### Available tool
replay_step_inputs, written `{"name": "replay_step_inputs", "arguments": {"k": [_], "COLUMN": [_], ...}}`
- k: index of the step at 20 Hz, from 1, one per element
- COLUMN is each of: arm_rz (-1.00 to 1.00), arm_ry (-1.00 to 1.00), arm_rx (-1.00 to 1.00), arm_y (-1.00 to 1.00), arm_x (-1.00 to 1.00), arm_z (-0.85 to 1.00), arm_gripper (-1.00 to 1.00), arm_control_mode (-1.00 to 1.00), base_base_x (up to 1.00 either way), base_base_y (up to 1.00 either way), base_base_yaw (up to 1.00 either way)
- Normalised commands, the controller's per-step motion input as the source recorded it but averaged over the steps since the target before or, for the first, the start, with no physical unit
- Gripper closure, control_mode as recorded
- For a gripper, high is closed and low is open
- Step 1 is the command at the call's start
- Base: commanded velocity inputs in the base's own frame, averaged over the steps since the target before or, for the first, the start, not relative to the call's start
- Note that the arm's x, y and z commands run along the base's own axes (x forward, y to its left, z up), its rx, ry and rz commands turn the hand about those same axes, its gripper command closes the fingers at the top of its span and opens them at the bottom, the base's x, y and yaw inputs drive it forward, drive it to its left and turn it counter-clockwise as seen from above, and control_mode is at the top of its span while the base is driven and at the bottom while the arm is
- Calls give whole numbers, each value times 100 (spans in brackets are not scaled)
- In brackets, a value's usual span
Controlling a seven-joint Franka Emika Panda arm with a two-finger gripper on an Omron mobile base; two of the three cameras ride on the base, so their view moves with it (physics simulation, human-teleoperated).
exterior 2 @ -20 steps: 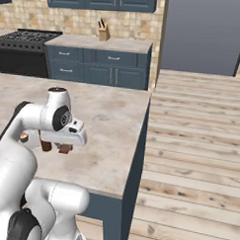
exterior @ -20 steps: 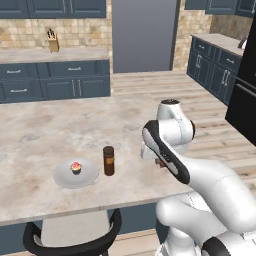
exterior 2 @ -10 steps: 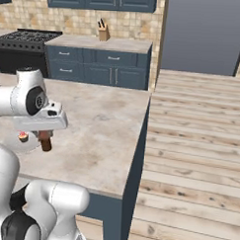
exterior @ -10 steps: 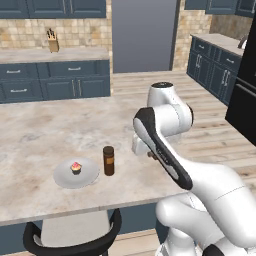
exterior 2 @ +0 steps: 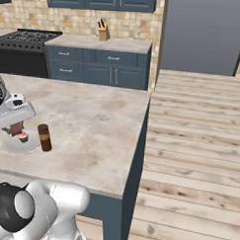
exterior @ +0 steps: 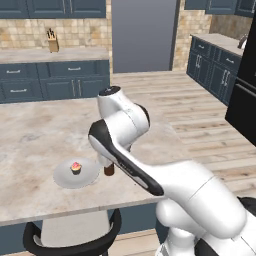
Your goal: Take the cinnamon bottle from the cabinet and place it on the dining table, next to the plate with the cupcake. Then take the chocolate from the dining counter and place it on the cupcake plate.
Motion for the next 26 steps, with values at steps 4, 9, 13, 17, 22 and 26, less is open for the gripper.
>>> {"name": "replay_step_inputs", "arguments": {"k": [4, 9, 13, 17, 22, 26], "arm_rz": [23, 14, 12, 8, 0, 0], "arm_ry": [0, 0, 0, 0, 7, 1], "arm_rx": [-13, -13, -10, -1, 0, 0], "arm_y": [100, 94, 66, 35, 29, 21], "arm_x": [11, 64, 80, 44, 33, 16], "arm_z": [0, -44, -86, -43, -41, -69], "arm_gripper": [100, 100, 100, 100, 100, 100], "arm_control_mode": [-100, -100, -100, -100, -100, -100], "base_base_x": [0, 0, 0, 0, 0, 0], "base_base_y": [0, 0, 0, 0, 0, 0], "base_base_yaw": [0, 0, 0, 0, 0, 0]}}
